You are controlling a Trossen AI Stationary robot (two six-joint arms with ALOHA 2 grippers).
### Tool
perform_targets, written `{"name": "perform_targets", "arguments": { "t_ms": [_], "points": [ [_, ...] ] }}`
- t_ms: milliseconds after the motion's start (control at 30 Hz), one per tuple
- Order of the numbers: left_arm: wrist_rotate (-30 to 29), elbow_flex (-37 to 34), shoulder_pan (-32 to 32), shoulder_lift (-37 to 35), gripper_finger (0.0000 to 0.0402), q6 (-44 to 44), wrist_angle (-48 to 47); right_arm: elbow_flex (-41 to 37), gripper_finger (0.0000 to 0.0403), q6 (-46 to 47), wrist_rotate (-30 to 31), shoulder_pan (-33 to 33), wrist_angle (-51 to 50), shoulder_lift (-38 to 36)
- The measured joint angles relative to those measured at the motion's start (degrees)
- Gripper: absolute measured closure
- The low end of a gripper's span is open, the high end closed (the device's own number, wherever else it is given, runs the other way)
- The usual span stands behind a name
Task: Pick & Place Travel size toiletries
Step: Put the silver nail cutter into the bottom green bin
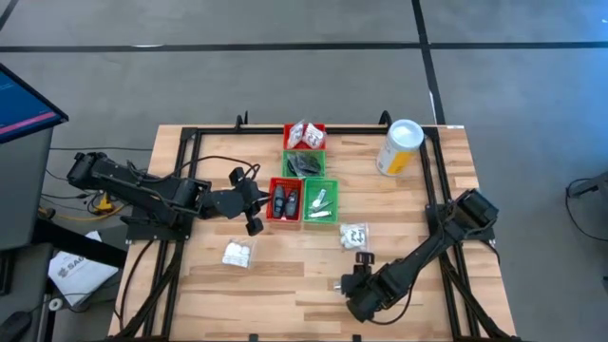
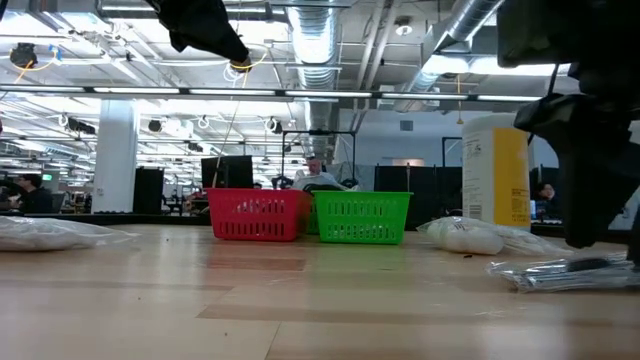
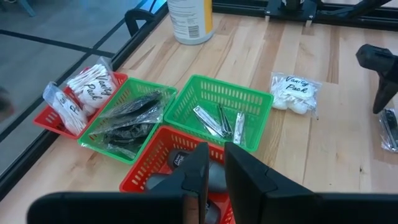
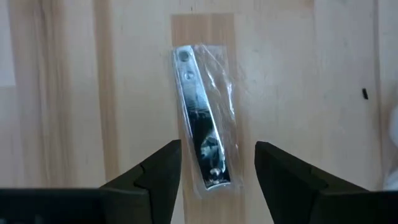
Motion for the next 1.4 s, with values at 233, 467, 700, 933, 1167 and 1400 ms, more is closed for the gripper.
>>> {"name": "perform_targets", "arguments": {
  "t_ms": [233,467,700,933,1167,1400],
  "points": [
    [0.0,0.0,0.0,0.0,0.0358,0.0,0.1,0.0,0.0204,0.4,-0.4,0.1,-0.1,0.0],
    [0.0,0.0,0.0,0.0,0.0358,0.0,0.1,0.0,0.0211,0.7,-0.5,0.1,0.0,0.1],
    [0.0,0.0,0.0,0.0,0.0358,0.0,0.1,0.2,0.0221,0.9,-3.4,0.1,1.1,2.3],
    [0.0,0.0,0.0,0.0,0.0358,0.0,0.4,0.2,0.0276,0.9,-3.7,-0.2,1.7,2.6],
    [0.0,0.0,0.0,0.0,0.0358,0.0,0.5,0.2,0.0357,-0.5,-3.4,-0.6,1.2,2.6],
    [0.0,0.0,0.0,0.0,0.0358,0.0,0.7,-0.1,0.0357,-0.9,-3.5,-1.8,0.8,1.8]
  ]
}}
